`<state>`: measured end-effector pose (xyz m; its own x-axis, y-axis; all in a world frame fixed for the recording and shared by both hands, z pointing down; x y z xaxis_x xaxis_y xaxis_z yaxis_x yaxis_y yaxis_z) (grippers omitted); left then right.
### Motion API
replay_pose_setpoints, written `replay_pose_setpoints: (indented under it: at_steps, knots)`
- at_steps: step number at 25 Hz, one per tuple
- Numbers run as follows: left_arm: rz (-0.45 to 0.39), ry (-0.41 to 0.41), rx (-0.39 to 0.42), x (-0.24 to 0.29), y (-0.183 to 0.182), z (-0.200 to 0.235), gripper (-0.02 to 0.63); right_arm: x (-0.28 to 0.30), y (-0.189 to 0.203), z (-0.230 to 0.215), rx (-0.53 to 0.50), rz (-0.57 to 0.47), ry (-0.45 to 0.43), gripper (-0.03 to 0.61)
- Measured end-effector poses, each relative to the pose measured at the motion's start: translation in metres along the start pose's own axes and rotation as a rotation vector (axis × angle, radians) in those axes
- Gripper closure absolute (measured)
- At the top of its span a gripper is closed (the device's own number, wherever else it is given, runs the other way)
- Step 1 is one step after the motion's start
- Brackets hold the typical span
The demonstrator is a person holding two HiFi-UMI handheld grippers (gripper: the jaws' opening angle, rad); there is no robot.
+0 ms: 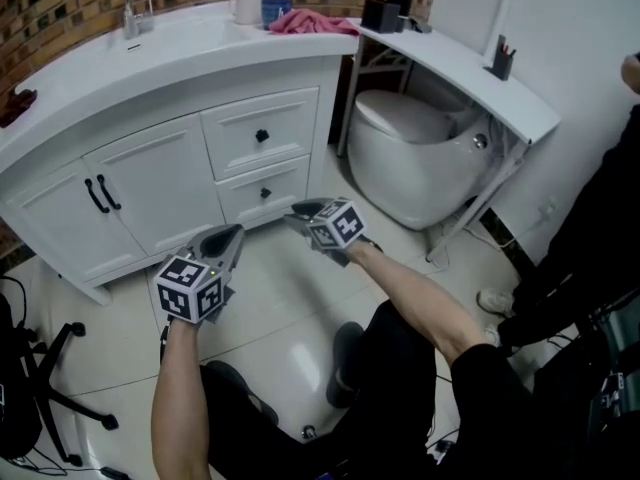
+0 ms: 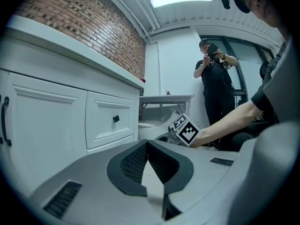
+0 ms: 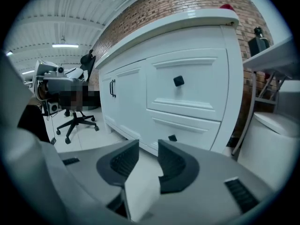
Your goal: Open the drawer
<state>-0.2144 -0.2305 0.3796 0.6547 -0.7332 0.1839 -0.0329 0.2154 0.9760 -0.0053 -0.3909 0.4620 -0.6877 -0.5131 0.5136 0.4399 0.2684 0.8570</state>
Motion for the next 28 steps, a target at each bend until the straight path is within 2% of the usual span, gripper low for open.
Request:
replay_pose_setpoints:
  at_steps: [12,21,28]
  knots:
    - [0.048,0.001,-0.016,0.040,0.009,0.034,0.621,0.076,-0.001,-0.035,0.000,0.079,0.002,0.390]
    - [0.070,-0.001,-0.015,0.050,0.013,0.045,0.621,0.141,0.011,-0.059,0.271,0.112,0.009,0.351]
    - [0.083,0.011,0.000,0.053,0.012,0.046,0.621,0.168,0.019,-0.072,0.564,0.084,0.041,0.344]
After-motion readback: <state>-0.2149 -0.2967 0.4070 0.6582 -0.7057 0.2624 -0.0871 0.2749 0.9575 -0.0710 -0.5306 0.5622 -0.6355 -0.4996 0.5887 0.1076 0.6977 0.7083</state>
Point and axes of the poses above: the fingertips, and each gripper's own axes: x forward along the fingers, z to its left, y out of its underside, the point moved 10 cm from there along -x, backward along the fingers, and after that the axes turned 7 degrees about y, right-handed, at the moved point
